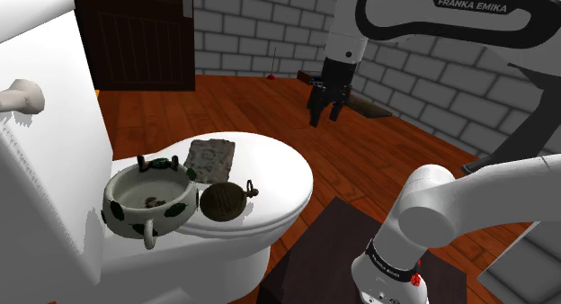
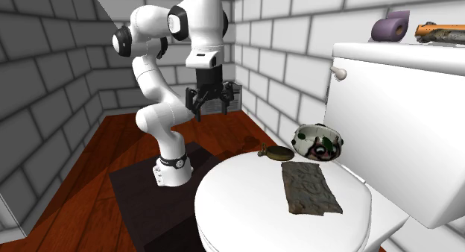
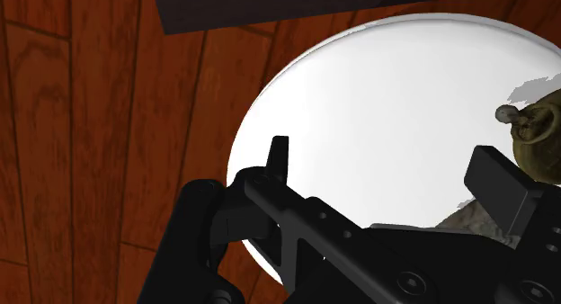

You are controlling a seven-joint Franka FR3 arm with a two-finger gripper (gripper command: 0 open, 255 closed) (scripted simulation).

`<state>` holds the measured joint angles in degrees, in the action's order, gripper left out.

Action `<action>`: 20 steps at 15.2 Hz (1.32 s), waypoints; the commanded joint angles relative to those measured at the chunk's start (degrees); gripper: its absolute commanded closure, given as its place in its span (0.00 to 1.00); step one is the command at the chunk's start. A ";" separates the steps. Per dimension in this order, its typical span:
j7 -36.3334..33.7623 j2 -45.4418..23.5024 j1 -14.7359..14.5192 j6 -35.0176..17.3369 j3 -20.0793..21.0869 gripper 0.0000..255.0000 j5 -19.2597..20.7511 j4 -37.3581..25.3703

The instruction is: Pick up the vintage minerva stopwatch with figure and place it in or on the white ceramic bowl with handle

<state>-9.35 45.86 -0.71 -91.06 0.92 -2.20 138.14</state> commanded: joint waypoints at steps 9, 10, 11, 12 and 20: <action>-13.91 -0.92 -2.26 -12.09 10.47 0.00 -7.89 7.31; -15.63 -1.57 -2.52 -13.78 11.88 0.00 -8.80 7.81; -17.36 -2.34 -2.76 -15.50 13.31 0.00 -9.66 8.20; -19.09 -3.24 -2.98 -17.25 14.75 0.00 -10.47 8.50; -31.20 -12.66 -2.94 -30.43 25.28 0.00 -13.98 8.32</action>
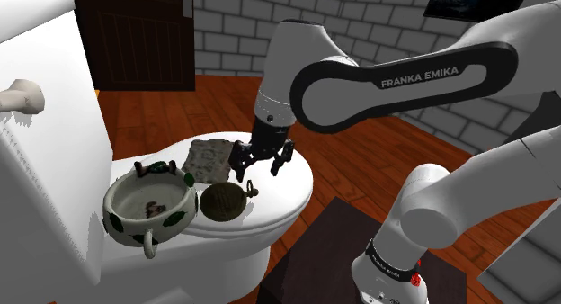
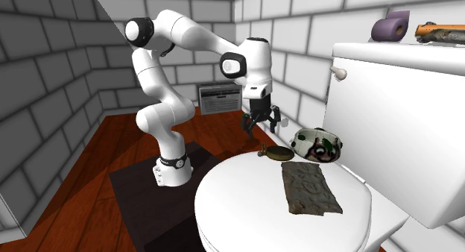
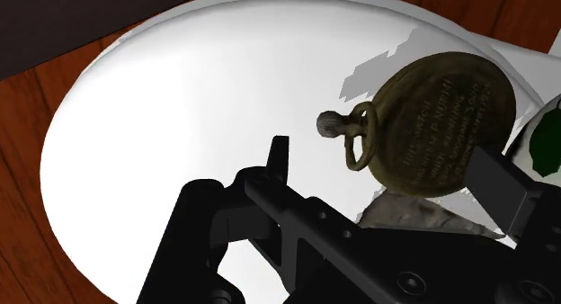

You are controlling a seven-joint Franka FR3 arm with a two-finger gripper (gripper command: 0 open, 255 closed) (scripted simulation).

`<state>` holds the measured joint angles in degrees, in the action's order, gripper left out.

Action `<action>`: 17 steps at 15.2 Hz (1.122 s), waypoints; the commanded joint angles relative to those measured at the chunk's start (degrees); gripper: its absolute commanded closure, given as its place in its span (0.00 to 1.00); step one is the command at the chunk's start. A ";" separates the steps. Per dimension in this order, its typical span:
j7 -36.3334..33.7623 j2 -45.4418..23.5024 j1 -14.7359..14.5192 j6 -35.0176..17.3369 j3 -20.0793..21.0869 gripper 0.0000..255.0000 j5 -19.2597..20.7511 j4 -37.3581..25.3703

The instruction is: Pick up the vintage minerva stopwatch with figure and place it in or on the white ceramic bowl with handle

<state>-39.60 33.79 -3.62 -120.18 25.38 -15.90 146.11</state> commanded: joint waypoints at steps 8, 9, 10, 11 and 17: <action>-1.11 -3.63 0.18 -7.31 2.39 0.00 -0.69 3.32; -1.11 -3.63 0.19 -7.31 2.39 0.00 -0.68 3.32; -1.11 -3.63 0.19 -7.31 2.39 0.00 -0.68 3.32; -1.11 -3.63 0.19 -7.31 2.39 0.00 -0.68 3.32; -1.11 -3.63 0.19 -7.30 2.39 1.00 -0.68 3.31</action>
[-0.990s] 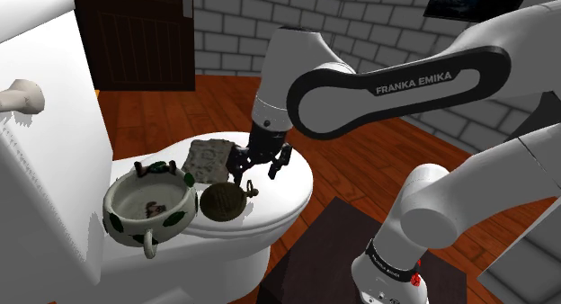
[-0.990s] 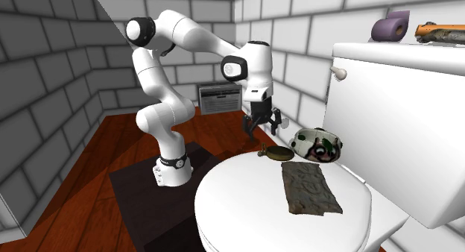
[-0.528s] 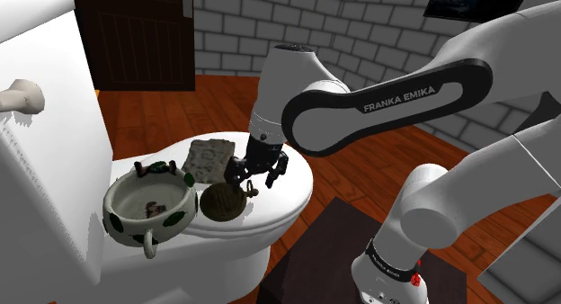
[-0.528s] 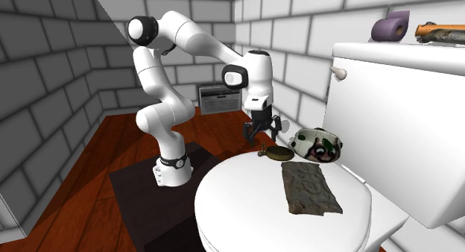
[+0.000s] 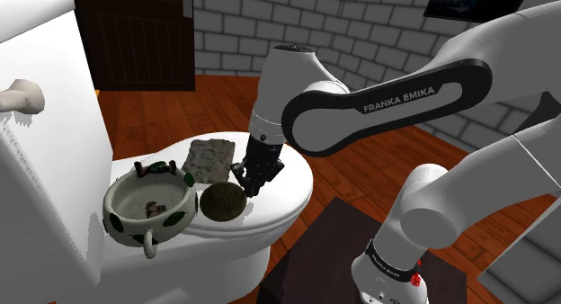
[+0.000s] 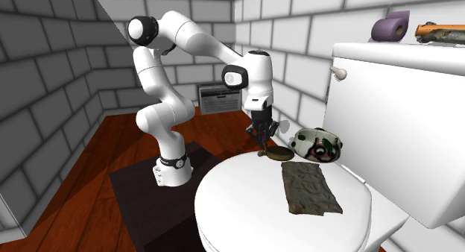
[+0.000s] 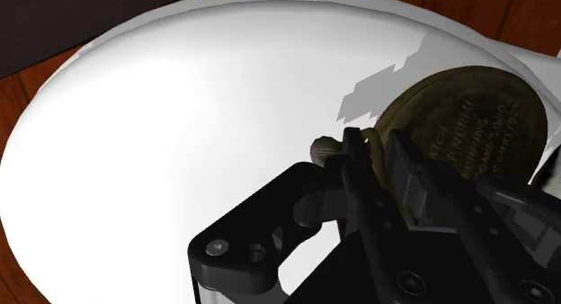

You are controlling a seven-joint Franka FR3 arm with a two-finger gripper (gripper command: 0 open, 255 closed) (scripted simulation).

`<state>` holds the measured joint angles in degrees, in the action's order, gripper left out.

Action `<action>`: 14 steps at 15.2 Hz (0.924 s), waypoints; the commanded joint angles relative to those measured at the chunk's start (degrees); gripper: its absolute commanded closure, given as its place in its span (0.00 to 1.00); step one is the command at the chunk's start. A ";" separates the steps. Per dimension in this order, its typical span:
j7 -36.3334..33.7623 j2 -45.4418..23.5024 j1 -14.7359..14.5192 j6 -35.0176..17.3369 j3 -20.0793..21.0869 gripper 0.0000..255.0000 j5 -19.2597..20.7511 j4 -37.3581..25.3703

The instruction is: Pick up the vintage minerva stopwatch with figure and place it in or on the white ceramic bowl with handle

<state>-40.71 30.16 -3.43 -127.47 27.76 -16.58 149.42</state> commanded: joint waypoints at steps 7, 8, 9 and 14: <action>0.00 0.00 -0.01 -0.01 0.00 1.00 0.00 0.01; 0.01 0.41 -0.02 0.90 -0.23 1.00 0.08 -0.49; 0.02 0.78 -0.01 1.79 -0.44 1.00 0.17 -1.02; 0.03 2.41 0.05 6.16 -1.47 1.00 0.65 -3.78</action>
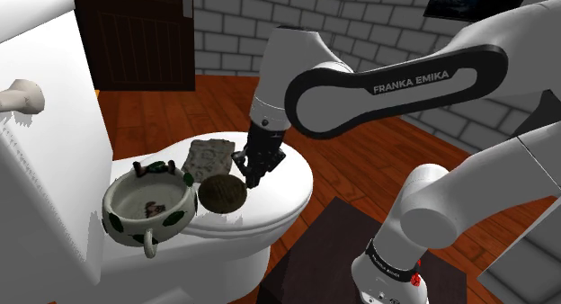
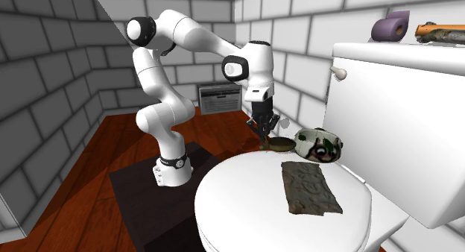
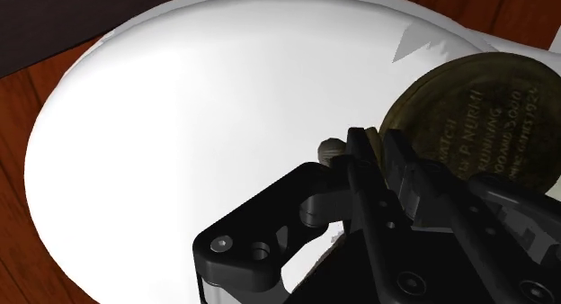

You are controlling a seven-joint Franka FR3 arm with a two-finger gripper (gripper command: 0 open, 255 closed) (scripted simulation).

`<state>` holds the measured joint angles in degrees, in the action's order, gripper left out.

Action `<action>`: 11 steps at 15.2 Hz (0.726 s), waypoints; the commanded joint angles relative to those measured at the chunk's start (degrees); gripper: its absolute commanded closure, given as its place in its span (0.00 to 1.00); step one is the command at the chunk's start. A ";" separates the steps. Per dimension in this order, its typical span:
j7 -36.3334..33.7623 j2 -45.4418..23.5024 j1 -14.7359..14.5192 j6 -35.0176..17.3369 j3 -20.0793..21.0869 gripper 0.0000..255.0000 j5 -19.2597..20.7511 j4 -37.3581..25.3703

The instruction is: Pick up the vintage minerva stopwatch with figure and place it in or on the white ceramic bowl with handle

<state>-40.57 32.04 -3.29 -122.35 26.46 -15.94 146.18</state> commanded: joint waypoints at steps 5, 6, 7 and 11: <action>-0.16 1.69 0.04 5.23 -1.10 1.00 0.56 -3.58; -0.18 1.87 0.07 6.05 -1.28 1.00 0.67 -4.22; -0.19 2.04 0.11 6.87 -1.46 1.00 0.79 -4.86; -0.29 2.54 0.28 10.06 -2.12 1.00 1.25 -7.56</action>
<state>-40.80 34.53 -3.06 -113.04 24.47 -14.81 139.33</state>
